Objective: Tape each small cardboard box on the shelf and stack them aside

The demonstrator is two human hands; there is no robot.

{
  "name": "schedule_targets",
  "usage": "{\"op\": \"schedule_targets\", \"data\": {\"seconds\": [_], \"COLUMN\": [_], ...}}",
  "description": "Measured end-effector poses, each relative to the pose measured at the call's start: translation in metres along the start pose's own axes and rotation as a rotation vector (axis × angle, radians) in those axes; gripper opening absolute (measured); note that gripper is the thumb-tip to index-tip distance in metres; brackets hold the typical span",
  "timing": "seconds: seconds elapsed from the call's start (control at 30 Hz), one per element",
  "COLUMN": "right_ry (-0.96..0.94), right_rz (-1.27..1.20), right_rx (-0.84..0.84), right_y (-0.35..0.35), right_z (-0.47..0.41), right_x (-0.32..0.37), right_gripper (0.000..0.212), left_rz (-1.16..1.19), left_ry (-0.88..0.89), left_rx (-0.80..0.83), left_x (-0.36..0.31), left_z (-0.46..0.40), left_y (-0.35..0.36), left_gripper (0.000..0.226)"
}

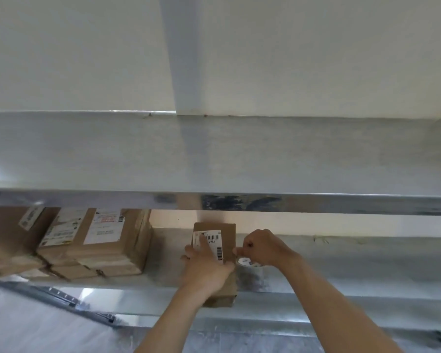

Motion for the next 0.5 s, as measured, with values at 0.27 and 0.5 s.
{"op": "schedule_targets", "data": {"seconds": [0.27, 0.5], "right_ry": [-0.021, -0.026], "right_rz": [-0.014, -0.083], "right_rx": [0.046, 0.085], "right_y": [0.001, -0.007], "right_z": [-0.006, -0.002], "right_x": [-0.002, -0.009], "right_gripper": [0.050, 0.035], "left_rz": [-0.148, -0.136], "left_ry": [-0.142, -0.115], "left_rx": [-0.014, -0.028], "left_x": [-0.009, -0.006], "left_z": [-0.003, 0.000], "left_y": [0.016, 0.011], "left_gripper": [0.136, 0.135]}}
Point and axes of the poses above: each hand's wrist, its own z-axis away from the middle knuckle, its own y-axis out of the palm, x = y × z, the point moved 4 cm from there along -z, towards the middle knuckle, and after that the axes turned 10 degrees about -x, right-handed, at the moved point
